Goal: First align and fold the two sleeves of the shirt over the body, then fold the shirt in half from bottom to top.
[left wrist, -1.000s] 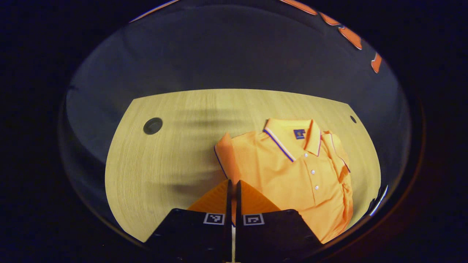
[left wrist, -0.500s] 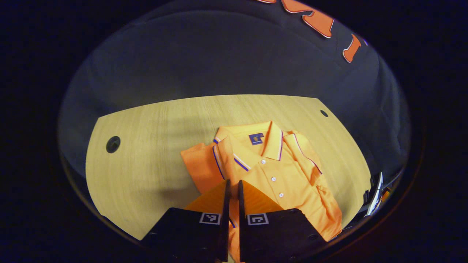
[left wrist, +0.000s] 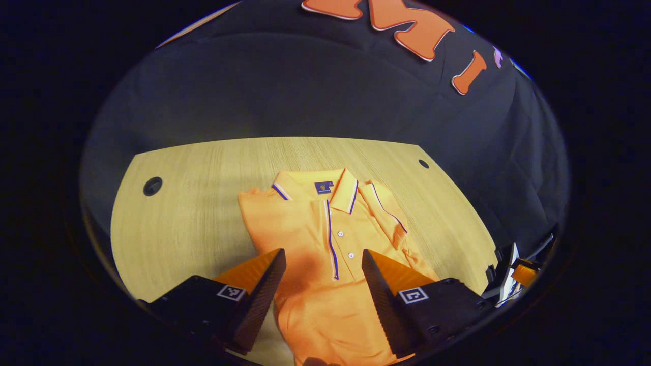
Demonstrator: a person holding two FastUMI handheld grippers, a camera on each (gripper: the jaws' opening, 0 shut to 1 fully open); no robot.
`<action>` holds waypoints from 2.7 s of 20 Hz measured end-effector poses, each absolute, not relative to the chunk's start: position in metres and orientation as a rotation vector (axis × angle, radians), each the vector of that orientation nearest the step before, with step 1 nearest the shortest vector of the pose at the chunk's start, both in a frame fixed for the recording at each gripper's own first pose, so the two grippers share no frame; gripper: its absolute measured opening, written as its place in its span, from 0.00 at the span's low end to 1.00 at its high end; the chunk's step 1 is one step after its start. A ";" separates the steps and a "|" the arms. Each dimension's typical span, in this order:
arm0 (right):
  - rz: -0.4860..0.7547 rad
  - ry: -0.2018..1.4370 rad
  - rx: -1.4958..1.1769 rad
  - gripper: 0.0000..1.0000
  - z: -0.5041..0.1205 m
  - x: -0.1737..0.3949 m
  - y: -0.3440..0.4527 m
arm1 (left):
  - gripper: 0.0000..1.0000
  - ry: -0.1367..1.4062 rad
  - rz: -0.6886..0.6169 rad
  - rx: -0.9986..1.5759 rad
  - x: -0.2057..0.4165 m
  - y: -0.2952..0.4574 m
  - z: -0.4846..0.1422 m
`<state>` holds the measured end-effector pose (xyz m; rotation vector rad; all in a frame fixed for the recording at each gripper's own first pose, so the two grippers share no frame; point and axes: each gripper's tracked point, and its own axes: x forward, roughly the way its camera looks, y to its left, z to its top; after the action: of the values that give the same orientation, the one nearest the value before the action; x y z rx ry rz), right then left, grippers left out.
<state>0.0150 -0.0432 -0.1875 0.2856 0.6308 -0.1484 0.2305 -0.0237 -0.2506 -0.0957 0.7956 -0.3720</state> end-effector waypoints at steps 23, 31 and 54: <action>0.196 0.796 0.104 0.92 -0.301 -0.114 -0.018 | 0.99 0.642 -0.070 -0.003 -0.055 0.033 -0.271; 0.181 0.880 0.036 0.93 -0.347 -0.128 -0.020 | 0.99 0.732 -0.057 0.033 -0.087 0.050 -0.335; 0.066 0.903 0.100 0.08 -0.361 -0.119 -0.004 | 0.10 0.706 -0.062 0.020 -0.085 0.011 -0.365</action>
<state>-0.1188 -0.0039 -0.3615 0.1005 0.9033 0.0661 -0.0855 0.0106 -0.3652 0.0200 0.7064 -0.0618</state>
